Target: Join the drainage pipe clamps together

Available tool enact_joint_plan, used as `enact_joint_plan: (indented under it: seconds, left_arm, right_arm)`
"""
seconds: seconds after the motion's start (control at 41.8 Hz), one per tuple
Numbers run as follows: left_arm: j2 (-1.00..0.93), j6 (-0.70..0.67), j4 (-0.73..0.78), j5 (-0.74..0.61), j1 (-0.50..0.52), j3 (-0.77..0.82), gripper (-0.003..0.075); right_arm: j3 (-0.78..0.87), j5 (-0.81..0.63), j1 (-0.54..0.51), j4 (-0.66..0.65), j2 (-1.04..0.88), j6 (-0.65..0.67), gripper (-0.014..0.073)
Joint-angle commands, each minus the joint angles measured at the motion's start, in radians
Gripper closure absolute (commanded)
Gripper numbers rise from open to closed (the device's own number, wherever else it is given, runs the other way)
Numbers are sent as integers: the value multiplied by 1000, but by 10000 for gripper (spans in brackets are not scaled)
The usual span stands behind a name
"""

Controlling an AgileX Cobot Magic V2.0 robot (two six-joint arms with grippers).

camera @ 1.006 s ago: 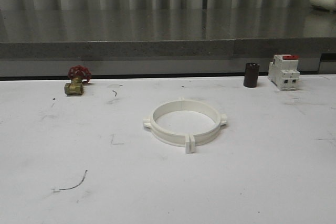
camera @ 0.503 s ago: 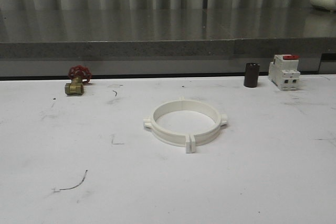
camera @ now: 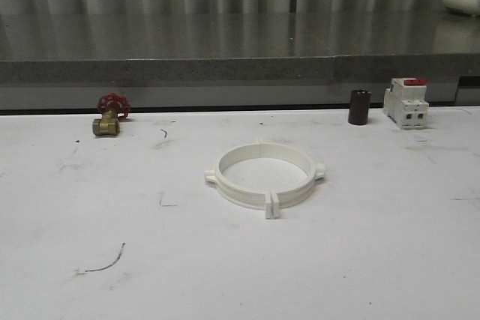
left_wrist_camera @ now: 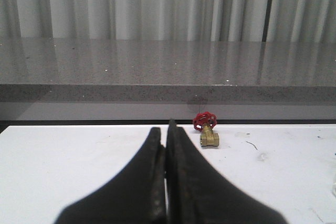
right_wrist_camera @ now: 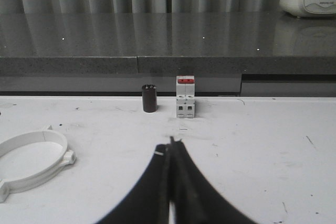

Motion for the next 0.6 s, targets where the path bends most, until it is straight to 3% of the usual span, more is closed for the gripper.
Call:
enact_joint_plan:
  seconds: [0.0,0.575]
  left_arm:
    - [-11,-8,-1,-76,1,21,741]
    - [-11,-8,-1,-76,1,21,741]
  right_arm:
    - [-4,-90,-4,-30,-16,24,710]
    - [-4,-98,-42,-32,-16,24,710]
